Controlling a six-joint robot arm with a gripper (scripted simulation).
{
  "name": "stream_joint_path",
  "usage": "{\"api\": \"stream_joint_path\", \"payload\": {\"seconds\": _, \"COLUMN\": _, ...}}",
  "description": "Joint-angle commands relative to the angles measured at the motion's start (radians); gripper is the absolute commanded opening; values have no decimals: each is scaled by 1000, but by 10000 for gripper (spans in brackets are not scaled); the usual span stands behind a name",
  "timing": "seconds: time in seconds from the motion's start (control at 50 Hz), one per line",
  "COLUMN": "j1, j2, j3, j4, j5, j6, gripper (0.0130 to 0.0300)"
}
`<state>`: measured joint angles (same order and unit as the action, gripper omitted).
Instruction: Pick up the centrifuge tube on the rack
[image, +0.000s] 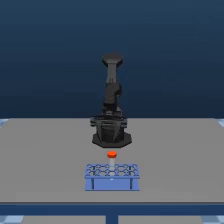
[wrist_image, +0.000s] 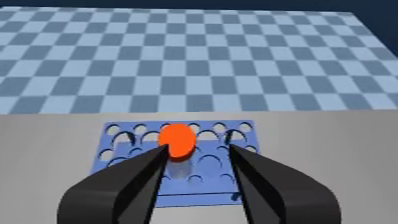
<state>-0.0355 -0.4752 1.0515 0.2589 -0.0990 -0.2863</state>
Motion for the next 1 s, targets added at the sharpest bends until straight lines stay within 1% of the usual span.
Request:
{"api": "stream_joint_path", "payload": {"seconds": 0.02, "j1": 14, "j2": 36, "j3": -30, "j4": -33, "j5": 3, "j6": 46, "gripper": 300}}
{"api": "stream_joint_path", "payload": {"seconds": 0.04, "j1": 14, "j2": 36, "j3": -30, "j4": -33, "j5": 3, "j6": 46, "gripper": 300}}
{"api": "stream_joint_path", "payload": {"seconds": 0.06, "j1": 17, "j2": 51, "j3": -43, "j4": -51, "j5": 6, "j6": 66, "gripper": 300}}
{"api": "stream_joint_path", "payload": {"seconds": 0.1, "j1": 17, "j2": 51, "j3": -43, "j4": -51, "j5": 6, "j6": 66, "gripper": 300}}
{"api": "stream_joint_path", "payload": {"seconds": 0.12, "j1": 20, "j2": 64, "j3": -55, "j4": -71, "j5": 8, "j6": 88, "gripper": 300}}
{"api": "stream_joint_path", "payload": {"seconds": 0.14, "j1": 20, "j2": 64, "j3": -55, "j4": -71, "j5": 8, "j6": 88, "gripper": 300}}
{"api": "stream_joint_path", "payload": {"seconds": 0.16, "j1": 22, "j2": 78, "j3": -67, "j4": -93, "j5": 11, "j6": 112, "gripper": 300}}
{"api": "stream_joint_path", "payload": {"seconds": 0.2, "j1": 22, "j2": 78, "j3": -67, "j4": -93, "j5": 11, "j6": 112, "gripper": 300}}
{"api": "stream_joint_path", "payload": {"seconds": 0.22, "j1": 25, "j2": 90, "j3": -79, "j4": -116, "j5": 15, "j6": 137, "gripper": 300}}
{"api": "stream_joint_path", "payload": {"seconds": 0.24, "j1": 25, "j2": 90, "j3": -79, "j4": -116, "j5": 15, "j6": 137, "gripper": 300}}
{"api": "stream_joint_path", "payload": {"seconds": 0.26, "j1": 27, "j2": 101, "j3": -89, "j4": -139, "j5": 18, "j6": 160, "gripper": 300}}
{"api": "stream_joint_path", "payload": {"seconds": 0.3, "j1": 27, "j2": 101, "j3": -89, "j4": -139, "j5": 18, "j6": 160, "gripper": 300}}
{"api": "stream_joint_path", "payload": {"seconds": 0.36, "j1": 30, "j2": 120, "j3": -107, "j4": -178, "j5": 23, "j6": 202, "gripper": 300}}
{"api": "stream_joint_path", "payload": {"seconds": 0.4, "j1": 30, "j2": 120, "j3": -107, "j4": -178, "j5": 23, "j6": 202, "gripper": 300}}
{"api": "stream_joint_path", "payload": {"seconds": 0.46, "j1": 33, "j2": 135, "j3": -121, "j4": -211, "j5": 26, "j6": 237, "gripper": 300}}
{"api": "stream_joint_path", "payload": {"seconds": 0.76, "j1": 37, "j2": 161, "j3": -142, "j4": -265, "j5": 29, "j6": 293, "gripper": 300}}
{"api": "stream_joint_path", "payload": {"seconds": 1.0, "j1": 37, "j2": 165, "j3": -137, "j4": -263, "j5": 20, "j6": 291, "gripper": 300}}
